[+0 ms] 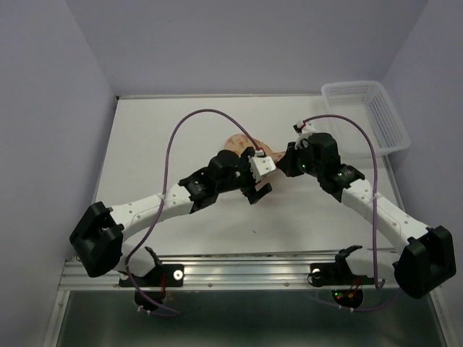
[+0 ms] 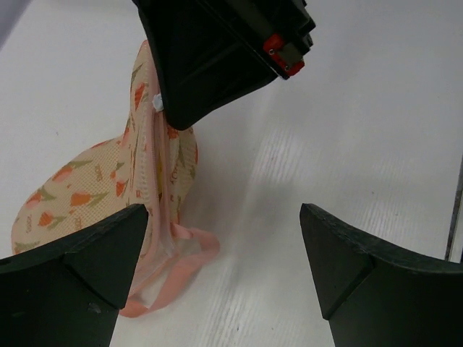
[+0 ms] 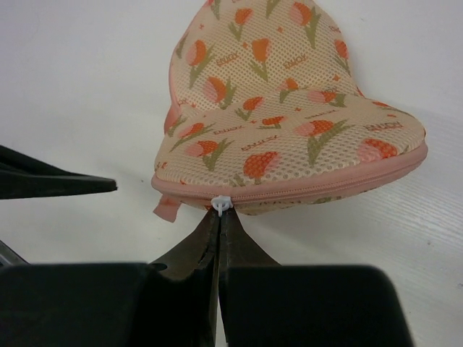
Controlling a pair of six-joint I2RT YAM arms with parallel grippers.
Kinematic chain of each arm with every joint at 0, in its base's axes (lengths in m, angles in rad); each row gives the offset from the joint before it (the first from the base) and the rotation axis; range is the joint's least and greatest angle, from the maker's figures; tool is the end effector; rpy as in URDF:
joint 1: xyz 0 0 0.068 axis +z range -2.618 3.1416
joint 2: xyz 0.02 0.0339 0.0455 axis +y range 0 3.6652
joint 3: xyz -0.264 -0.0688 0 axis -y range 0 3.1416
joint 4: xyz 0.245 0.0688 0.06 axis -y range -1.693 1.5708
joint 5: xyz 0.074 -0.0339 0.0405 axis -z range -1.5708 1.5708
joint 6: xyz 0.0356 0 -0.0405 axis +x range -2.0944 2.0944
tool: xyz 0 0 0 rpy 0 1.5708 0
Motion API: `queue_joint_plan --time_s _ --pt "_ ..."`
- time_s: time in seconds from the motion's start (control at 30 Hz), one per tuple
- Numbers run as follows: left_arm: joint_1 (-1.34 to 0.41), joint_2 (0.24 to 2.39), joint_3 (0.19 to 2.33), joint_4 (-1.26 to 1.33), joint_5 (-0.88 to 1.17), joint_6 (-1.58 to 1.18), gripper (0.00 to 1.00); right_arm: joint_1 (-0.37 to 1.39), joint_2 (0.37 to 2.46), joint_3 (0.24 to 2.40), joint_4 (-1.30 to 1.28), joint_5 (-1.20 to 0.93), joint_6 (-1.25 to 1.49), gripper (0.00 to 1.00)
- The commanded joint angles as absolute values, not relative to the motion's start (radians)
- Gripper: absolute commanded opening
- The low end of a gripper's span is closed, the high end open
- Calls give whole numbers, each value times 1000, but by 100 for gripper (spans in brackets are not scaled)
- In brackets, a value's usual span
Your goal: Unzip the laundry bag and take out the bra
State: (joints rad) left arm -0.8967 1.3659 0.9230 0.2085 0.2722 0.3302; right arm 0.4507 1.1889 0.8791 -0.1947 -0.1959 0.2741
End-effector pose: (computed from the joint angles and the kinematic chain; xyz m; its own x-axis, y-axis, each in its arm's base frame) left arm 0.1914 -0.2550 0.2960 0.1598 0.3003 -0.9404 0.9133 0.3166 0.2563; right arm 0.2388 0.1232 0.2883 -0.5760 0.0162 -0.8173 -0.4412 0.8355 0.3275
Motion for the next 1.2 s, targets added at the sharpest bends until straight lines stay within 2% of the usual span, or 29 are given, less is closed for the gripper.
queue_joint_plan --time_s 0.0,0.37,0.47,0.5,0.57,0.6,0.93,1.17 --pt "-900 1419 974 261 132 322 99 482 1170 943 -178 -166 301 1" --pt "-900 1551 1088 287 74 371 99 500 1152 937 -179 -225 293 1" --pt "-900 1592 1126 264 68 377 74 500 1151 942 -181 -221 288 1" --pt "-900 1606 1138 261 52 373 42 500 1152 942 -183 -221 287 1" --pt "-899 1614 1146 258 45 373 10 500 1154 942 -184 -209 287 1" --pt "-900 1617 1146 258 32 371 0 500 1157 940 -189 -186 287 1" --pt "-900 1575 1098 256 84 417 0 491 1177 986 -262 43 258 1" --pt "-900 1487 1037 230 167 479 0 391 1219 1042 -285 34 238 1"
